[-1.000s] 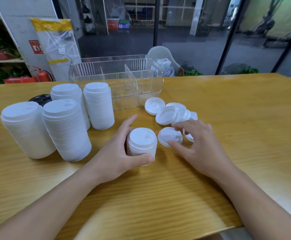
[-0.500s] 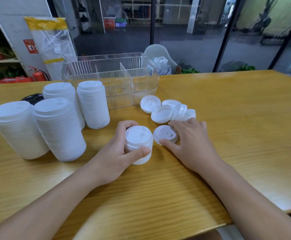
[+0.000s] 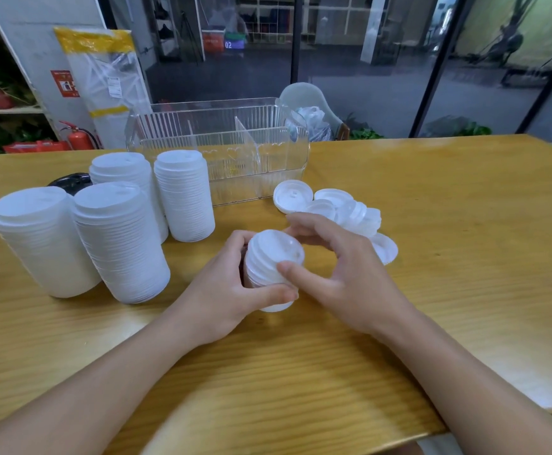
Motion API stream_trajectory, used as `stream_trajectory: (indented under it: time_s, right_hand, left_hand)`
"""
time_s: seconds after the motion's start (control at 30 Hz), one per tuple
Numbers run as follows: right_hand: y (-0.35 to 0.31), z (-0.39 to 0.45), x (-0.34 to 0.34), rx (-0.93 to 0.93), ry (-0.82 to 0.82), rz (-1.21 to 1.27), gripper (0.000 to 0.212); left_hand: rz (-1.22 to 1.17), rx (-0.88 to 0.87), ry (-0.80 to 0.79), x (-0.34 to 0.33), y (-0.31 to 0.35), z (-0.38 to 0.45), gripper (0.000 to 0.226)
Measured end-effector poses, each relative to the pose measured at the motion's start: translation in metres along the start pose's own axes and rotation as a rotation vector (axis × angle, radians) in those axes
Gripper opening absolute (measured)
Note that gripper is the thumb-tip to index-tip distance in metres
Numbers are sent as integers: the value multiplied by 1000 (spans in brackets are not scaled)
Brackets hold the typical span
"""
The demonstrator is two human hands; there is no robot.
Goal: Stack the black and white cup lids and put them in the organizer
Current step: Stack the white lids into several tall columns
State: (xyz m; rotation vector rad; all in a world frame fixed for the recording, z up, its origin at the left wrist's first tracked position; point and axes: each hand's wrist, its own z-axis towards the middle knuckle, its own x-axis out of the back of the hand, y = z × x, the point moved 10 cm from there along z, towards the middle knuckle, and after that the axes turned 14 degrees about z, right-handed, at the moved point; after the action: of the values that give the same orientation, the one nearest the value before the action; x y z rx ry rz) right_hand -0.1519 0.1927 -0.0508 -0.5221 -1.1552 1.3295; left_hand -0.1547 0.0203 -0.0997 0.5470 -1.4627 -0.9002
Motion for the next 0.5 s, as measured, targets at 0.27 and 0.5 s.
stream_trajectory:
  time_s: [0.27, 0.5]
  right_hand:
    - [3, 0, -8, 15, -54, -93, 61]
    - [3, -1, -12, 30, -100, -207, 59]
  left_hand:
    - [-14, -9, 4, 1, -2, 1, 79]
    - [32, 12, -3, 1, -1, 1, 74]
